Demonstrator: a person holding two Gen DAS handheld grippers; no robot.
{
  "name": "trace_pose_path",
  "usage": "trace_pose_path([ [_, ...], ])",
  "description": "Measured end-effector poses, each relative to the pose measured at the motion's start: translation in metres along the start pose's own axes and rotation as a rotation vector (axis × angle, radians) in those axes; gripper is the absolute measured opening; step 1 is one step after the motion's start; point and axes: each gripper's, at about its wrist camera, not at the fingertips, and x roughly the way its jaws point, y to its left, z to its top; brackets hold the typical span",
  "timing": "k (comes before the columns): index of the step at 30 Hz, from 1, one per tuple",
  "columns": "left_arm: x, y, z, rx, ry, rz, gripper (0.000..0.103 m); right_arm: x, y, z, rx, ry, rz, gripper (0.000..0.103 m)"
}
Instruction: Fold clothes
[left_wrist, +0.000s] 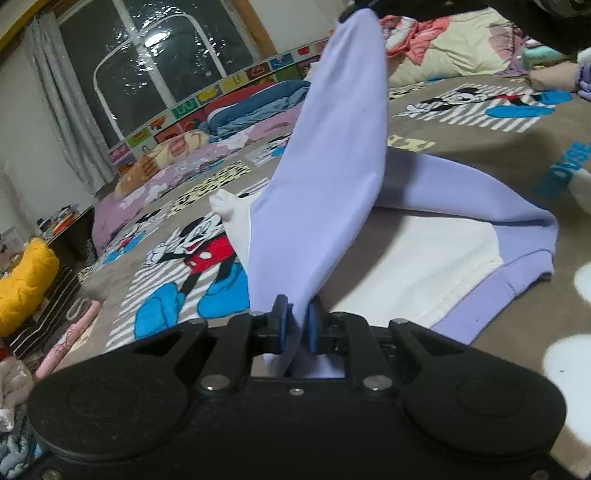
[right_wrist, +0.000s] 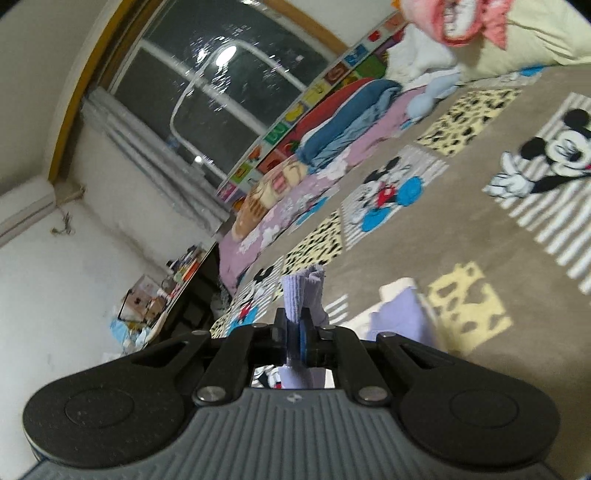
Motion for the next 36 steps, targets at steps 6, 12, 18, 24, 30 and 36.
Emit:
trace_pose_path([
  [6,-0.003,-0.008,-0.002,0.022,0.002,-0.044,0.010,-0.015,-0.038,-0.008,0.051,-0.016,-0.052,0.008],
  [12,-0.001,-0.012,-0.002,0.027,0.017,-0.067,0.010,-0.028,-0.069,-0.019,0.097,-0.029,-0.097,0.008],
  [18,-0.001,-0.011,-0.003,0.022,0.025,-0.084,0.010,-0.050,-0.094,-0.033,0.168,-0.069,-0.121,0.008],
  [24,-0.014,0.015,0.000,-0.082,0.011,-0.252,0.013,-0.055,-0.110,-0.043,0.174,-0.061,-0.164,0.009],
  [30,-0.016,0.092,-0.013,-0.430,-0.019,-0.226,0.016,-0.055,-0.130,-0.044,0.210,-0.063,-0.206,0.043],
  [36,-0.003,0.130,-0.032,-0.647,0.052,-0.141,0.016,-0.053,-0.141,-0.055,0.236,-0.010,-0.199,0.052],
])
